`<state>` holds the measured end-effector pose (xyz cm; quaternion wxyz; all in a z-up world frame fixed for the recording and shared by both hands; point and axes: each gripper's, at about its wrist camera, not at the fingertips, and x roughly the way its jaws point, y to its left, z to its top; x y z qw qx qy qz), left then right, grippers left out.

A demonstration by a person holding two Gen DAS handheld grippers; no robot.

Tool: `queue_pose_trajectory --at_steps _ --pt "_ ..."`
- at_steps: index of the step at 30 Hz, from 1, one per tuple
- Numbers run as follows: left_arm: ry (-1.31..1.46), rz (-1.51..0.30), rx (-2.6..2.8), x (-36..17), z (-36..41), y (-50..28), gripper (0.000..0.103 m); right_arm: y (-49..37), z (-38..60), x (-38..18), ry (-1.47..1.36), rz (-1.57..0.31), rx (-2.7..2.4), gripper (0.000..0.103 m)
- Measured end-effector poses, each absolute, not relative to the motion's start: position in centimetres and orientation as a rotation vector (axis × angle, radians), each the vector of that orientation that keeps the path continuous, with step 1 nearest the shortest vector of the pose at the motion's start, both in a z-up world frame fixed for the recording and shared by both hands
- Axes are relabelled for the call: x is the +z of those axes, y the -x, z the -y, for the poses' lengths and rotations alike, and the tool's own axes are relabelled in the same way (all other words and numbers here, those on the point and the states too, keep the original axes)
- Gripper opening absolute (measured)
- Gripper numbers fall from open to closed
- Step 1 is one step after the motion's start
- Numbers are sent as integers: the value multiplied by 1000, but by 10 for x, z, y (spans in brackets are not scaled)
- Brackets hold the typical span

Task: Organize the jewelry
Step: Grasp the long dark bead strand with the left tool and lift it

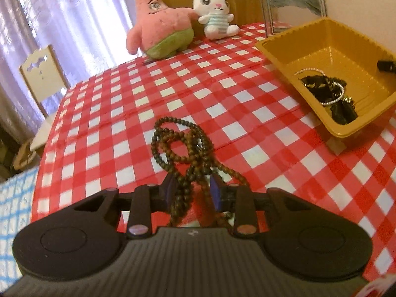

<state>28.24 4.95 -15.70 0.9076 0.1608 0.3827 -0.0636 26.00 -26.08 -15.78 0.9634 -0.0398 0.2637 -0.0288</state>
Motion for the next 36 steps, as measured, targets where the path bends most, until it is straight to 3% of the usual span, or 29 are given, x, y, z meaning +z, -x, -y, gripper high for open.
queue_pose_trajectory --at_steps 10,16,18,20,36 --pt "-440 -798 -178 -176 -35 -311 25 -261 262 -157 81 -536 -61 5" --pt "-458 -811 -187 -185 -33 -320 17 -261 262 -157 81 -537 -62 5" --pt "-457 -812 -191 -185 -33 -321 8 -262 263 -157 81 -538 -62 4" --pt "-441 -820 -202 -182 -35 -323 7 -262 263 -157 80 -538 -62 4" --pt "-94 -569 -71 -40 -126 -302 7 -264 262 -157 82 -533 -60 5"
